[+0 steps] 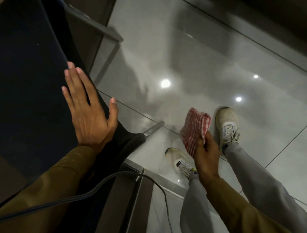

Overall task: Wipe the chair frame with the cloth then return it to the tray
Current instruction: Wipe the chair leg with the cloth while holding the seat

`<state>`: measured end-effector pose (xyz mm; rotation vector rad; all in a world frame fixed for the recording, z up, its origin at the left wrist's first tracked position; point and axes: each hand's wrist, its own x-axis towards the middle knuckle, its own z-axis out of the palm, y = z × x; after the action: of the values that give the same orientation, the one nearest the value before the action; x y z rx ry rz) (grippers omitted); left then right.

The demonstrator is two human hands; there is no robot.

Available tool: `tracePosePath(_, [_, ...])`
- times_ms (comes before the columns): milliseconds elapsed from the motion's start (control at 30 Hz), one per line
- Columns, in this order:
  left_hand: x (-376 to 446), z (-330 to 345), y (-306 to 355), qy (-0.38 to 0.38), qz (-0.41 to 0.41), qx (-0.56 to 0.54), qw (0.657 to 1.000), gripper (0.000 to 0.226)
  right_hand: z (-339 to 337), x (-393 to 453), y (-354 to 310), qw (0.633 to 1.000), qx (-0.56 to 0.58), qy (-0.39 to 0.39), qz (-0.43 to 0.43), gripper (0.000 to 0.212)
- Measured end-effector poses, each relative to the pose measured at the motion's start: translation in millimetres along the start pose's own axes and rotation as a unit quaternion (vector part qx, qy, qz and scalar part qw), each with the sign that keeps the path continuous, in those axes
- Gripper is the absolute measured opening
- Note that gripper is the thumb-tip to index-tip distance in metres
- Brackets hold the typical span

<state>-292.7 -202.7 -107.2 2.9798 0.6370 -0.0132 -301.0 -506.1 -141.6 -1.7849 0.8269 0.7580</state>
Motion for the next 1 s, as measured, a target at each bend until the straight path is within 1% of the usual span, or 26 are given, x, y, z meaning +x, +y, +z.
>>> tracePosePath(133, [0.0, 2.2, -1.0, 0.011, 0.008, 0.003, 1.000, 0.085, 3.4, 11.4, 9.6, 0.999, -0.037, -0.002, -0.036, 0.035])
tracePosePath(233, [1.1, 2.4, 0.1, 0.017, 0.027, 0.010, 0.999, 0.083, 10.1, 13.9, 14.6, 0.997, -0.043, -0.010, -0.057, 0.035])
tracePosePath(333, [1.4, 2.3, 0.2, 0.018, 0.043, 0.006, 0.999, 0.081, 23.3, 8.6, 16.7, 0.996, -0.045, -0.041, -0.068, 0.035])
tracePosePath(400, [1.2, 2.2, -0.2, 0.019, 0.046, 0.001, 0.999, 0.080, 32.9, 0.6, 16.9, 0.992, -0.053, -0.064, -0.094, 0.037])
tracePosePath(467, [1.1, 1.7, 0.6, 0.020, 0.048, -0.004, 0.999, 0.080, 42.8, -13.3, 14.7, 0.984, -0.058, -0.110, -0.130, 0.036])
tracePosePath(600, [2.6, -1.8, 2.6, 0.014, 0.049, -0.012, 0.999, 0.080, 64.3, -50.0, 11.2, 0.946, -0.062, -0.281, -0.151, 0.036])
tracePosePath(667, [3.0, -3.4, 3.4, 0.009, 0.045, -0.011, 0.999, 0.081, 69.0, -54.1, 19.6, 0.934, -0.061, -0.319, -0.148, 0.040])
tracePosePath(733, [3.2, -4.7, 4.1, 0.003, 0.042, -0.011, 0.999, 0.081, 73.8, -44.3, 27.1, 0.929, -0.085, -0.325, -0.154, 0.036])
tracePosePath(833, [2.1, -5.5, 5.5, 0.004, 0.042, -0.019, 0.999, 0.080, 87.8, -16.3, 36.4, 0.935, -0.127, -0.287, -0.166, 0.029])
tracePosePath(900, [1.6, -4.9, 6.4, 0.005, 0.044, -0.023, 0.999, 0.079, 97.2, 8.5, 45.0, 0.935, -0.154, -0.271, -0.171, 0.030])
tracePosePath(1000, [2.3, -5.3, 5.8, 0.006, 0.039, -0.023, 0.999, 0.079, 104.3, 43.3, 58.4, 0.935, -0.163, -0.290, -0.120, 0.030])
